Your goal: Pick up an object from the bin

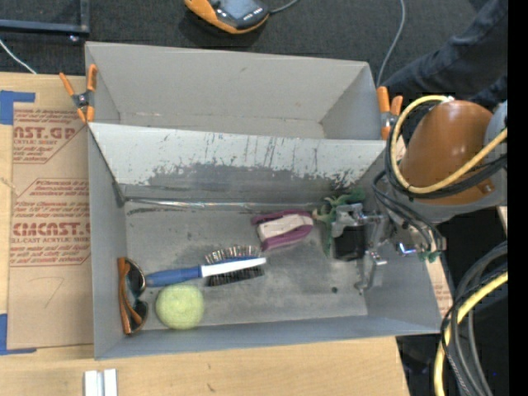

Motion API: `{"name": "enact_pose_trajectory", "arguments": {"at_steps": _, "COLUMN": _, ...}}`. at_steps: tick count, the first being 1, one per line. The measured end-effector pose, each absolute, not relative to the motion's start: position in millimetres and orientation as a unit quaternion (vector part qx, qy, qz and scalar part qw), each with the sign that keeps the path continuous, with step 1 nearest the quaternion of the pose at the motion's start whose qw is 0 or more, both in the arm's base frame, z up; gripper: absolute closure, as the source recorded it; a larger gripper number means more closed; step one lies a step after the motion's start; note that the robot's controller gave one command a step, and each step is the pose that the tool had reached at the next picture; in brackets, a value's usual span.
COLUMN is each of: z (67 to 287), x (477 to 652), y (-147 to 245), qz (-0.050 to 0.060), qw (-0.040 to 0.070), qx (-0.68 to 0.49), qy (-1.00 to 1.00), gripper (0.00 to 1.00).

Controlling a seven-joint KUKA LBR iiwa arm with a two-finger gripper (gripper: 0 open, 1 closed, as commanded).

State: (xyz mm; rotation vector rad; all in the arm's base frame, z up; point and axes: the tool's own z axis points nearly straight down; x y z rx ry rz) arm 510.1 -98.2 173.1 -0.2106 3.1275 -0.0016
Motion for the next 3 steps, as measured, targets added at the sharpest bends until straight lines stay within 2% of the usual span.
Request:
{"name": "enact_pose_trajectory", "arguments": {"at_steps": 1, "z": 150, "x": 522.8, "y": -103, "qz": 0.001, "qw": -0.002, "qx": -0.062, "qy": 0.998, "gripper": 0.00}}
{"name": "enact_pose_trajectory", "arguments": {"at_steps": 2, "z": 241, "x": 548.1, "y": -69, "qz": 0.000, "qw": 0.002, "qx": -0.054, "qy": 0.999, "gripper": 0.00}}
{"name": "enact_pose_trajectory", "arguments": {"at_steps": 3, "z": 366, "x": 556.8, "y": -156, "qz": 0.000, "qw": 0.001, "qx": -0.084, "qy": 0.996, "gripper": 1.00}}
